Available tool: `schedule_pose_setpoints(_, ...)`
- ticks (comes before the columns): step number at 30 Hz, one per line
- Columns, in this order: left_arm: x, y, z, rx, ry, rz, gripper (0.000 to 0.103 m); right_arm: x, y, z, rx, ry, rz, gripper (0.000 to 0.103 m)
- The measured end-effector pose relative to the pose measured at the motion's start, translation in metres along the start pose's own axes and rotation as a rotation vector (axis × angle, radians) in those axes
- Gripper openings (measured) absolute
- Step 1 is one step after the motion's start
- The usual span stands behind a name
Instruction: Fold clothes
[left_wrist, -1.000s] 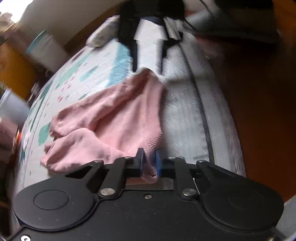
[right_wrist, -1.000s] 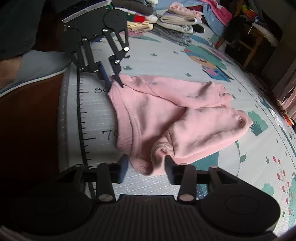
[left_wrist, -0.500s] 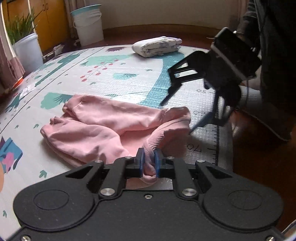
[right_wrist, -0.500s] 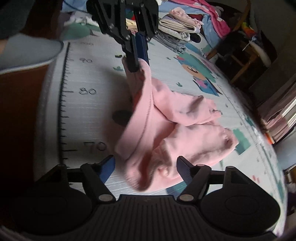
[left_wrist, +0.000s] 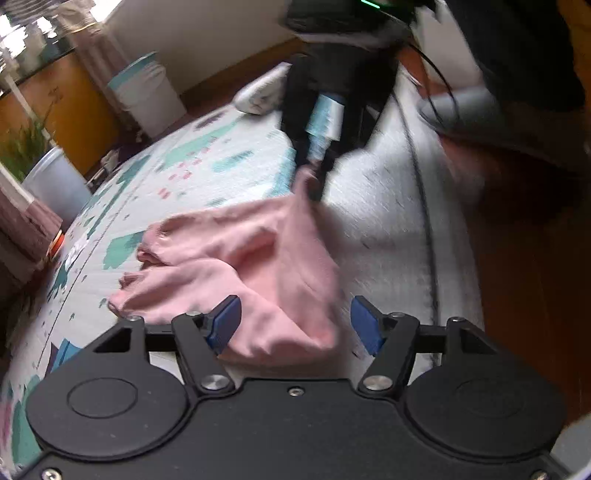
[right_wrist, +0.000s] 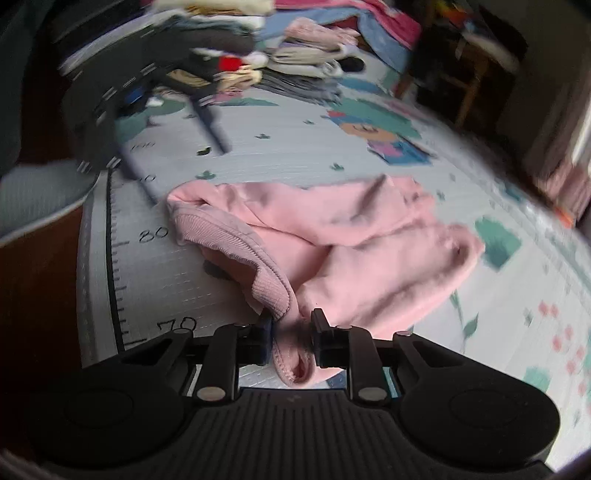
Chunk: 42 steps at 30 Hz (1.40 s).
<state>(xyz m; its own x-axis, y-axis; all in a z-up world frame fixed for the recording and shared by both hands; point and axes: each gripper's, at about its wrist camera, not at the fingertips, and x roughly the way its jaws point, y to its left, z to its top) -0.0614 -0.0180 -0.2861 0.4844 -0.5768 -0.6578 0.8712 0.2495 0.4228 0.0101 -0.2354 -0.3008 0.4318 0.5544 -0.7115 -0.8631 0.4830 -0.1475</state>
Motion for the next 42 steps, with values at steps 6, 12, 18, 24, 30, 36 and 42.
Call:
schedule_pose_setpoints(6, 0.019, -0.018, -0.008, 0.062, 0.042, 0.123, 0.066, -0.004, -0.011, 0.001, 0.091, -0.007, 0.038, 0.023)
schedule_pose_setpoints(12, 0.040, -0.013, -0.008, 0.059, 0.080, 0.171, 0.053, -0.003, -0.016, 0.002, 0.148, -0.012, 0.066, 0.023)
schedule_pose_setpoints(18, 0.034, -0.007, -0.001, 0.129, 0.101, 0.103, 0.014, -0.009, 0.001, 0.003, 0.004, 0.024, 0.108, 0.020)
schedule_pose_setpoints(24, 0.009, 0.013, 0.013, 0.081, 0.115, -0.135, 0.013, -0.025, 0.014, 0.007, -0.130, 0.078, 0.243, 0.018)
schedule_pose_setpoints(30, -0.001, 0.086, 0.027, -0.087, 0.096, -0.265, 0.013, -0.038, -0.019, 0.042, -0.178, 0.073, 0.267, 0.018)
schedule_pose_setpoints(36, 0.000, 0.175, 0.025, -0.305, 0.031, -0.297, 0.013, -0.030, -0.090, 0.086, -0.084, 0.034, 0.274, 0.018)
schedule_pose_setpoints(42, 0.035, 0.254, -0.002, -0.551, 0.036, -0.376, 0.013, 0.000, -0.162, 0.108, 0.050, 0.058, 0.292, 0.018)
